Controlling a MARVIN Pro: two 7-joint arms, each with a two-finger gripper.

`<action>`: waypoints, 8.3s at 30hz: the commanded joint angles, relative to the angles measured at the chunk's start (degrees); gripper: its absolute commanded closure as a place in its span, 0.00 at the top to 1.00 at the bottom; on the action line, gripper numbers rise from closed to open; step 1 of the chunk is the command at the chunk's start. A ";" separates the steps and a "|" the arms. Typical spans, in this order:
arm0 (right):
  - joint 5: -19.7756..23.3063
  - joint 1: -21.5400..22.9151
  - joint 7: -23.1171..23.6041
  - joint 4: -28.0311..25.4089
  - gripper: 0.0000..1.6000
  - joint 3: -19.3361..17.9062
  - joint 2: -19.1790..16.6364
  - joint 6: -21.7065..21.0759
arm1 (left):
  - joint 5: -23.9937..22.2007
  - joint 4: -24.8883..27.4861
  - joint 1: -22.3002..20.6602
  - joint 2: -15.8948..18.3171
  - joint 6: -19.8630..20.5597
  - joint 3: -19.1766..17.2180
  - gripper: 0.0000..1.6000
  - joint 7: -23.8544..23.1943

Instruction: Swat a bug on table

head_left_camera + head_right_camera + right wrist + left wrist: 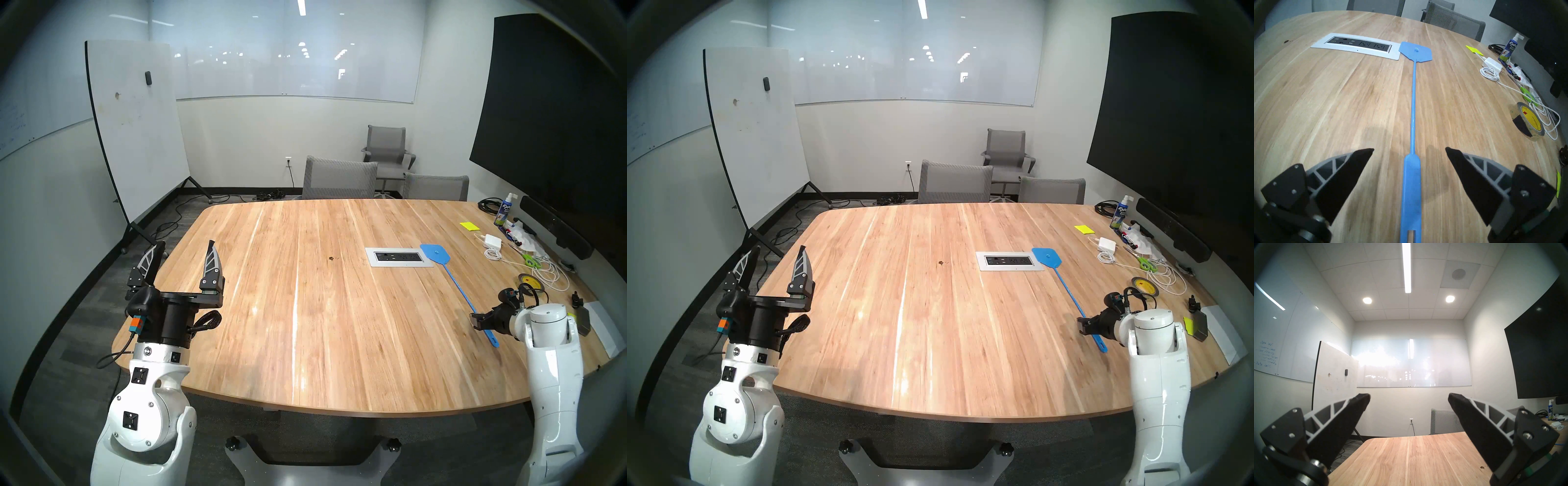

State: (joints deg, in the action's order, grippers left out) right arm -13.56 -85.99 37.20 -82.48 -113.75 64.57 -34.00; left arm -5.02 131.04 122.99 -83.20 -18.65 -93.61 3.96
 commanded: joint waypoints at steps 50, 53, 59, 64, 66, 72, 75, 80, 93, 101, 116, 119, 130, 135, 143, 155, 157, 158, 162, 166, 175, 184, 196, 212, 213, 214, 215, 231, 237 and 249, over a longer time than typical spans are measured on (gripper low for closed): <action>0.12 12.42 0.61 15.32 0.80 2.17 -2.27 2.61 | 0.01 1.19 0.11 0.00 -0.10 0.07 1.00 -0.04; 0.13 12.42 0.58 15.68 0.69 2.07 -2.17 2.86 | 0.01 1.20 0.11 0.00 -0.09 0.07 1.00 -0.04; 0.38 11.71 0.92 15.77 0.48 1.89 -1.86 3.53 | 0.01 1.21 0.12 0.00 -0.08 0.07 1.00 -0.04; 0.51 11.17 0.97 15.77 0.49 1.80 -1.58 3.93 | 0.01 1.22 0.13 0.00 -0.07 0.07 1.00 -0.04; 0.55 11.07 1.06 15.91 0.49 1.79 -1.55 4.03 | 0.01 1.22 0.13 0.00 -0.07 0.07 1.00 -0.04; 0.87 9.80 2.06 15.00 0.39 1.35 -1.47 4.18 | 0.01 1.22 0.13 0.00 -0.07 0.07 1.00 -0.04; 0.99 9.12 2.44 14.76 0.40 1.03 -1.34 4.42 | 0.01 1.23 0.13 0.00 -0.07 0.07 1.00 -0.04; 0.96 8.76 2.47 14.79 0.42 0.74 -1.20 4.47 | 0.01 1.23 0.13 0.00 -0.07 0.07 1.00 -0.04; 2.85 0.59 5.89 6.67 0.42 -3.74 -1.00 4.15 | 0.02 1.18 0.10 0.00 -0.11 0.07 1.00 -0.05; 3.73 -5.02 8.44 1.43 0.39 -7.49 -0.71 4.42 | 0.02 1.17 0.09 -0.01 -0.11 0.07 1.00 -0.05; 3.90 -3.89 8.65 0.10 0.42 -8.13 0.20 5.10 | 0.02 1.18 0.10 -0.01 -0.10 0.07 1.00 -0.05; 4.00 -3.26 8.81 -0.89 0.42 -8.09 0.23 4.82 | 0.02 1.15 0.08 -0.01 -0.12 0.07 1.00 -0.05; 2.77 1.51 6.87 2.04 0.44 -5.73 -0.51 4.33 | 0.02 1.16 0.08 -0.01 -0.12 0.07 1.00 -0.05; 1.96 3.77 5.51 4.42 0.43 -3.81 -0.63 4.18 | 0.02 1.15 0.08 -0.01 -0.12 0.07 1.00 -0.05; 0.10 7.41 3.44 9.68 0.44 -1.58 -0.72 4.48 | 0.02 1.16 0.08 -0.01 -0.12 0.07 1.00 -0.05; -0.56 8.00 2.91 14.12 0.37 -1.61 -0.76 6.18 | 0.02 1.22 0.12 -0.01 -0.08 0.06 1.00 -0.05; -0.48 7.36 3.20 14.03 0.25 -1.84 -0.72 6.39 | 0.02 1.22 0.13 -0.01 -0.07 0.06 1.00 -0.05; -0.44 7.03 3.31 14.00 0.25 -1.98 -0.70 6.47 | 0.02 1.22 0.13 -0.01 -0.07 0.06 1.00 -0.05; -0.23 5.49 3.89 13.16 0.13 -2.76 -0.52 6.65 | 0.02 1.22 0.13 -0.01 -0.07 0.06 1.00 -0.05; 0.53 2.90 5.07 10.99 0.12 -3.95 -0.31 6.56 | 0.02 1.20 0.11 -0.01 -0.09 0.06 1.00 -0.05; 0.97 -4.78 10.07 5.00 0.13 -8.92 1.11 6.76 | 0.02 1.11 0.04 -0.01 -0.15 0.07 1.00 -0.05; -1.36 -9.78 15.46 -0.22 0.11 -14.50 3.12 7.93 | 0.02 1.07 0.02 -0.01 -0.17 0.07 1.00 -0.05; -1.05 -18.52 24.35 -10.54 0.10 -20.21 4.37 11.46 | 0.02 1.09 0.03 -0.01 -0.16 0.07 1.00 -0.06; -1.39 -24.35 27.22 -18.83 0.12 -24.07 8.30 11.96 | 0.02 1.21 0.12 -0.01 -0.08 0.06 1.00 -0.05; -1.45 -24.38 27.23 -18.98 0.12 -23.99 8.46 11.98 | 0.02 1.21 0.12 -0.02 -0.08 0.06 1.00 -0.05; -1.41 -24.56 27.64 -19.38 0.11 -23.83 8.69 12.06 | 0.02 1.21 0.12 -0.02 -0.08 0.06 1.00 -0.05; -1.41 -24.56 27.64 -19.38 0.11 -23.83 8.69 12.06 | 0.02 1.21 0.12 -0.02 -0.08 0.06 1.00 -0.05; -1.00 -26.21 31.03 -22.03 0.04 -23.25 9.92 13.85 | 0.02 1.21 0.12 -0.02 -0.08 0.06 1.00 -0.05; -1.06 -27.36 31.96 -23.27 0.00 -23.47 10.82 14.04 | 0.02 1.22 0.12 -0.02 -0.07 0.06 1.00 -0.05; -1.42 -28.98 33.08 -24.20 0.04 -24.59 11.99 14.37 | 0.02 1.22 0.13 -0.02 -0.07 0.06 1.00 -0.05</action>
State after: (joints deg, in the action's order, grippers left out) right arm -15.07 -114.38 70.16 -105.21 -137.75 76.44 -19.85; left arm -5.02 131.05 122.98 -83.23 -18.64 -93.62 3.96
